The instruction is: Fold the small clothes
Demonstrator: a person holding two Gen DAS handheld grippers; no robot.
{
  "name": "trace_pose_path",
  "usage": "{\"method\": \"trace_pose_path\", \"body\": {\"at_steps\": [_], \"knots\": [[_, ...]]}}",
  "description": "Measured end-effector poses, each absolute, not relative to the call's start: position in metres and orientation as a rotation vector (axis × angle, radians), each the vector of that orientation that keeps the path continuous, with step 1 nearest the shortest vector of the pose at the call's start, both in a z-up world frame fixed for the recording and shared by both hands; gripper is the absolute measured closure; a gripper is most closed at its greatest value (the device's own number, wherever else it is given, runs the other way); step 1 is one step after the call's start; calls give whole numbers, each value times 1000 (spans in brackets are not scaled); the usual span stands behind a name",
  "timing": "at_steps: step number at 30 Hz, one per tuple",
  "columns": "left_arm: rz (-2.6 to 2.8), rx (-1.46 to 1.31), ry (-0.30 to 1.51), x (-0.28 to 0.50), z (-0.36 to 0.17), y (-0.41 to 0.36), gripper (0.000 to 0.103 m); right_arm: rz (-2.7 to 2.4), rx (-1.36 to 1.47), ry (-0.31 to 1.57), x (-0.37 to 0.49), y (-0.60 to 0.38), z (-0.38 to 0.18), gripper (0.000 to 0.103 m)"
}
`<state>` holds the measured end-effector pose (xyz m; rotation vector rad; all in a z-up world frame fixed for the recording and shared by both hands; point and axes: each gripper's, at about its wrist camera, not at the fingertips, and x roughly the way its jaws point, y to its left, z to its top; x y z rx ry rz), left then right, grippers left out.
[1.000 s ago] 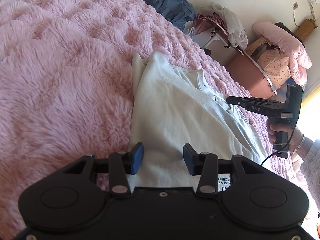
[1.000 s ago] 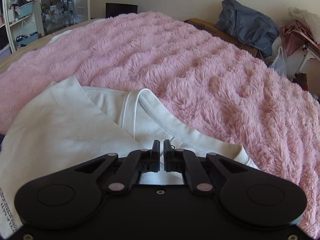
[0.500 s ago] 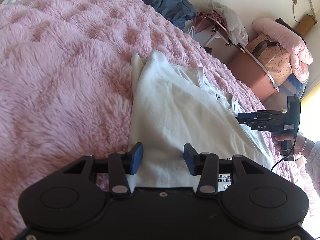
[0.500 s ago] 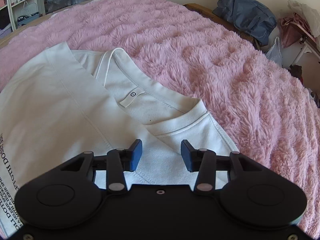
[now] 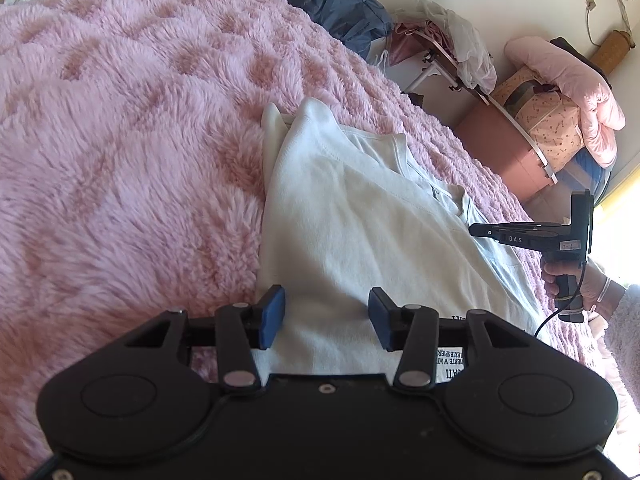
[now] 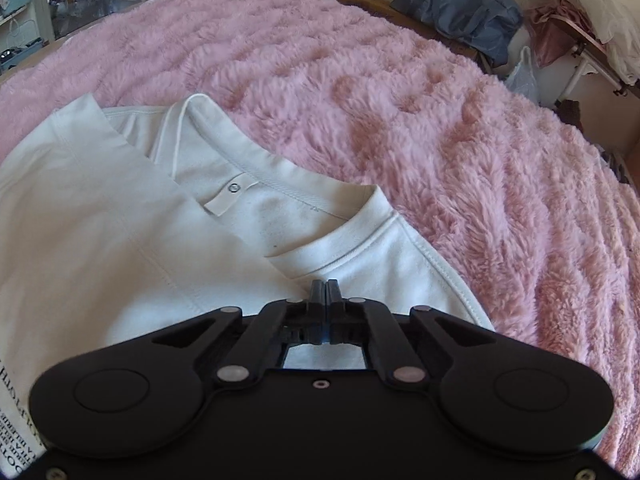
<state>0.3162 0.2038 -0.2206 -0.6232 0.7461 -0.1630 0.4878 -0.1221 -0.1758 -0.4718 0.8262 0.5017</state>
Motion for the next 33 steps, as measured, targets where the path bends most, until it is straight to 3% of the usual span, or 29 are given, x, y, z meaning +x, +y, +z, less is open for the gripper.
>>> {"method": "trace_pose_path", "body": {"at_steps": [6, 7, 9, 11, 12, 16, 19, 23, 33], "knots": [[-161, -622, 749, 317, -219, 203, 54, 444, -415, 784, 481, -129, -174, 102], [-160, -619, 750, 317, -218, 203, 54, 416, -407, 763, 476, -131, -169, 97], [-159, -613, 752, 317, -215, 202, 54, 400, -388, 748, 463, -129, -156, 80], [-158, -608, 749, 316, -211, 202, 54, 415, -389, 753, 445, -123, -144, 32], [-159, -606, 748, 316, -209, 202, 54, 407, -393, 732, 433, -119, -138, 27], [-161, -607, 727, 310, -198, 204, 54, 415, -386, 692, 387, -97, -119, 24], [-158, -596, 706, 303, -186, 206, 54, 387, -394, 696, 356, -75, -113, 10], [-145, -598, 679, 290, -168, 213, 53, 380, -515, 614, 298, -40, -116, 1], [-138, -635, 620, 274, -129, 241, 52, 452, -615, 515, 183, 27, -143, 2]]}}
